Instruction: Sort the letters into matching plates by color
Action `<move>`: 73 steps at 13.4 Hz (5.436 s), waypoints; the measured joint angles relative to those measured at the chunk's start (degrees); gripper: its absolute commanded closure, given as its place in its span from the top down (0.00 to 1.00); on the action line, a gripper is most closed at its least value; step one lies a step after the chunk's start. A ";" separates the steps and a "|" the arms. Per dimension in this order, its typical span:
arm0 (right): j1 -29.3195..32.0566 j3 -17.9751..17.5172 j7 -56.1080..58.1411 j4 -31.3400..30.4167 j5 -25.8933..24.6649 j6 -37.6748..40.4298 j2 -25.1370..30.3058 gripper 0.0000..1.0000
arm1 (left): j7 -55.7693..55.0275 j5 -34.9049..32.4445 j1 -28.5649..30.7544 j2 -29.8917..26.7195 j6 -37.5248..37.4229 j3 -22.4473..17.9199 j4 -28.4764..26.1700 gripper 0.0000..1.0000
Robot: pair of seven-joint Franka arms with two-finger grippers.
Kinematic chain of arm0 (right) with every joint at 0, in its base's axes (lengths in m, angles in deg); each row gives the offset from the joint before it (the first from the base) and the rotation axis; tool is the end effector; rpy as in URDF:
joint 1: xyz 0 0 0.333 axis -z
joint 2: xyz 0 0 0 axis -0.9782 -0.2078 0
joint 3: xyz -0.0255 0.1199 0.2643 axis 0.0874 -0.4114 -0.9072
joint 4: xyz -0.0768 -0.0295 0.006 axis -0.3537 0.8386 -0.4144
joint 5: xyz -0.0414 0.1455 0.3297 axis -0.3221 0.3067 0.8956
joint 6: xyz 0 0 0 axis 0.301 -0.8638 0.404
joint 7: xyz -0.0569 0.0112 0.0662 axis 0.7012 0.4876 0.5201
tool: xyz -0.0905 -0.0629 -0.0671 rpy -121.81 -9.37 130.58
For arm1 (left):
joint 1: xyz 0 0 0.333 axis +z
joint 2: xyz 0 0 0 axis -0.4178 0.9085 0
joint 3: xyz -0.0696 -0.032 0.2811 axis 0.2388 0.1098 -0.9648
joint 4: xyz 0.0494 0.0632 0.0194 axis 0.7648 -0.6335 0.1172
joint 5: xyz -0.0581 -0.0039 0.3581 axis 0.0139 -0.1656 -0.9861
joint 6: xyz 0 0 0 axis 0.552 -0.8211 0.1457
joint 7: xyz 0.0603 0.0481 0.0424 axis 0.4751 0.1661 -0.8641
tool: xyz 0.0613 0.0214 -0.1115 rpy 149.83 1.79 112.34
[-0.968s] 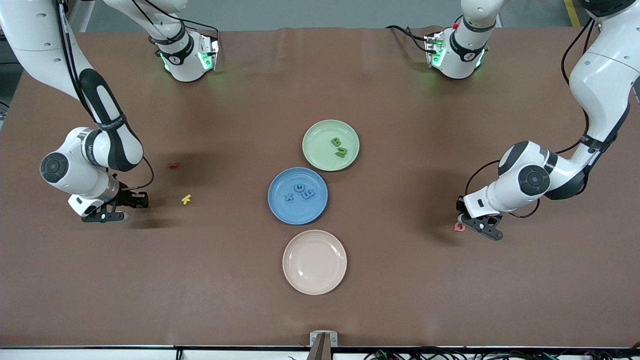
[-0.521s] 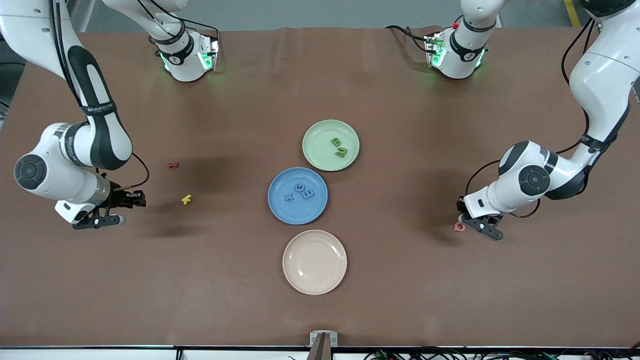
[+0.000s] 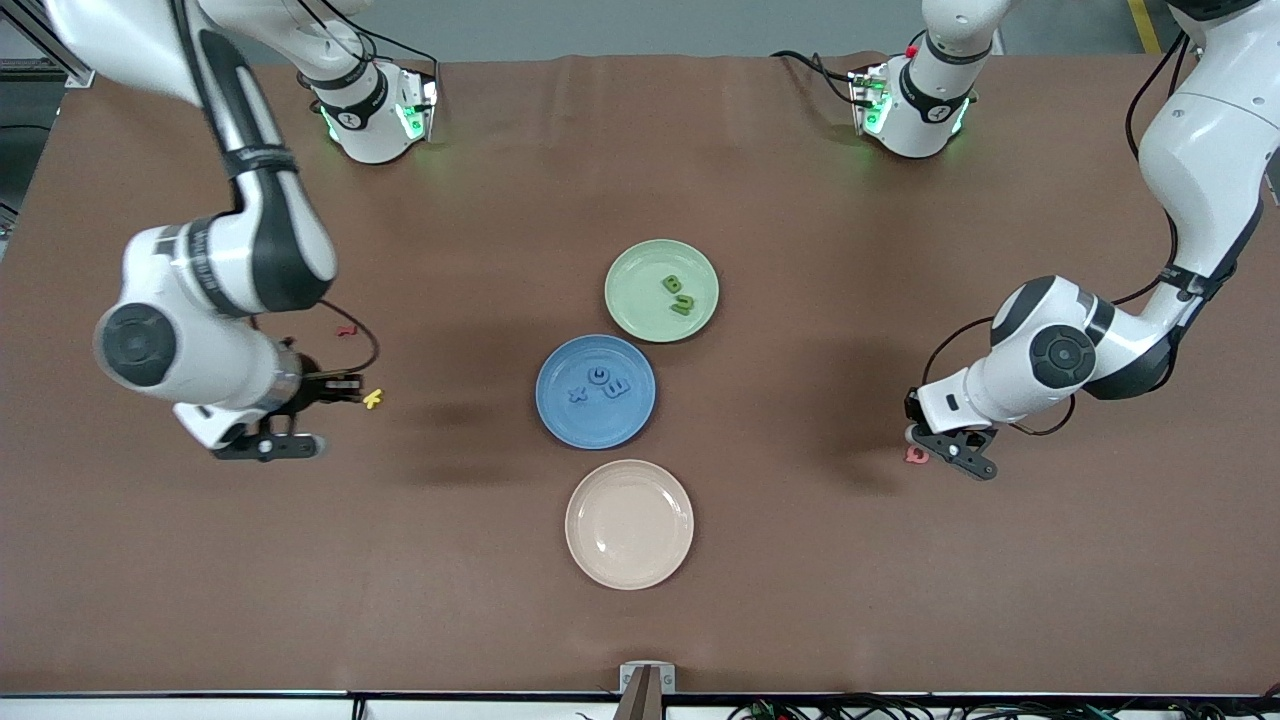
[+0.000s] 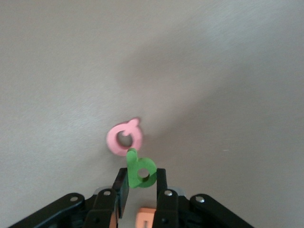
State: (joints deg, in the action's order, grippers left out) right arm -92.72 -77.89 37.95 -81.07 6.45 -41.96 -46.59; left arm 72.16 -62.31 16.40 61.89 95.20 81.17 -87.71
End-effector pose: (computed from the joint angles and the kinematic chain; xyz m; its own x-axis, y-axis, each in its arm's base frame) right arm 0.5879 0.1371 0.3423 0.9881 -0.0251 -0.1519 -0.0252 -0.9997 0.0008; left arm 0.5829 -0.0908 0.1972 0.8512 -0.5247 0.0155 -0.5249 -0.8502 0.0402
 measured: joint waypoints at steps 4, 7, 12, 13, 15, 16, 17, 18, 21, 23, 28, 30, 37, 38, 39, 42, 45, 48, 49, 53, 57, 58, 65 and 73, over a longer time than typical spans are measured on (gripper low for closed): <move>-11.22 -0.27 -18.77 3.53 1.16 -1.98 -3.81 0.13 | -2.58 4.30 0.09 -0.46 -3.17 4.37 0.59 0.03; -17.37 -0.27 -23.90 5.35 5.83 -8.42 -9.38 0.13 | -9.48 4.74 -0.14 -0.46 -5.20 7.63 0.36 0.03; -22.05 -0.20 -24.84 6.06 6.32 -18.19 -15.88 0.13 | -25.94 6.60 -2.30 -0.44 -5.90 12.28 -2.93 0.03; -22.34 -0.20 -24.80 6.13 6.32 -19.64 -16.78 0.13 | -28.97 7.00 -3.37 -0.44 -5.90 12.79 -3.26 0.03; -22.67 -0.19 -24.43 6.42 6.31 -22.12 -18.44 0.13 | -34.95 7.21 -5.48 -0.44 -5.90 13.41 -3.55 0.03; -22.69 -0.16 -23.50 6.83 6.31 -22.61 -19.18 0.13 | -38.03 7.21 -6.48 -0.43 -5.90 13.63 -3.74 0.03; -22.68 -0.05 -22.40 7.29 6.31 -22.89 -19.81 0.13 | -40.56 7.22 -7.21 -0.44 -5.90 13.97 -3.95 0.03; -22.63 0.14 -21.45 7.86 6.31 -22.94 -20.31 0.13 | -42.61 7.22 -7.81 -0.44 -5.90 14.27 -4.22 0.03; -22.38 0.56 -19.36 8.94 6.31 -23.55 -21.25 0.15 | -49.04 7.25 -9.44 -0.44 -5.81 14.75 -5.98 0.03; -22.37 0.64 -19.17 9.12 6.32 -24.83 -21.89 0.17 | -55.37 7.29 -11.08 -0.44 -5.56 15.09 -7.26 0.03; -22.34 0.74 -19.11 9.49 6.32 -25.64 -22.70 0.99 | -70.49 7.30 -17.98 -0.42 0.02 15.42 -9.60 0.02; -22.32 0.76 -19.11 10.37 6.32 -25.27 -22.66 1.00 | -73.80 7.30 -19.69 -0.42 3.02 15.21 -11.31 0.03; -19.82 1.51 -19.11 13.48 6.35 2.15 -9.60 1.00 | -86.01 2.11 -27.01 -0.23 5.66 11.24 -11.83 0.45; -18.42 1.56 -18.99 13.47 6.35 7.14 -5.91 1.00 | -86.75 2.10 -27.86 -0.22 5.80 10.76 -11.77 0.68; -16.76 1.61 -18.04 13.32 6.35 11.73 -2.31 1.00 | -87.50 2.09 -28.64 -0.23 5.83 10.28 -11.69 1.00; -9.42 1.86 -10.81 10.33 6.34 21.28 8.54 1.00 | -90.54 1.94 -29.94 -0.22 6.01 9.39 -10.16 1.00; -0.61 2.11 -3.74 7.21 5.95 25.84 15.06 1.00 | -90.62 1.71 -28.81 -0.74 5.78 9.20 -6.93 1.00; 5.64 2.12 2.38 6.39 1.68 26.74 17.73 1.00 | -88.35 1.29 -24.75 -3.28 2.41 9.32 -2.37 1.00; 7.24 2.10 4.05 6.35 1.06 26.72 18.15 1.00 | -85.62 1.28 -23.52 -4.19 0.21 9.39 -0.44 1.00; 12.98 2.11 6.92 7.10 0.52 25.93 18.52 1.00 | -73.22 1.27 -21.73 -5.65 -12.01 9.24 7.94 1.00; 13.62 2.00 6.93 9.28 0.51 25.60 18.48 1.00 | -64.02 1.27 -21.64 -5.68 -19.97 6.86 14.70 1.00; 13.61 1.91 6.86 9.99 0.50 25.60 18.48 1.00 | -62.85 1.27 -21.73 -5.73 -20.37 5.87 16.21 1.00; 13.84 1.89 6.82 12.20 0.43 25.58 18.44 1.00 | -37.87 23.09 -36.35 -19.88 -20.70 -23.73 21.30 1.00; 13.90 1.87 6.83 13.52 0.32 25.28 18.37 1.00 | -11.60 42.07 -40.38 -38.86 -32.41 -44.94 20.91 1.00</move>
State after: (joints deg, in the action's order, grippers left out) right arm -78.82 -76.02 44.77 -67.55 6.77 -16.68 -28.22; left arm 60.57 -20.24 -23.98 23.03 62.79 36.24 -66.80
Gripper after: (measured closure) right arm 0.000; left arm 0.000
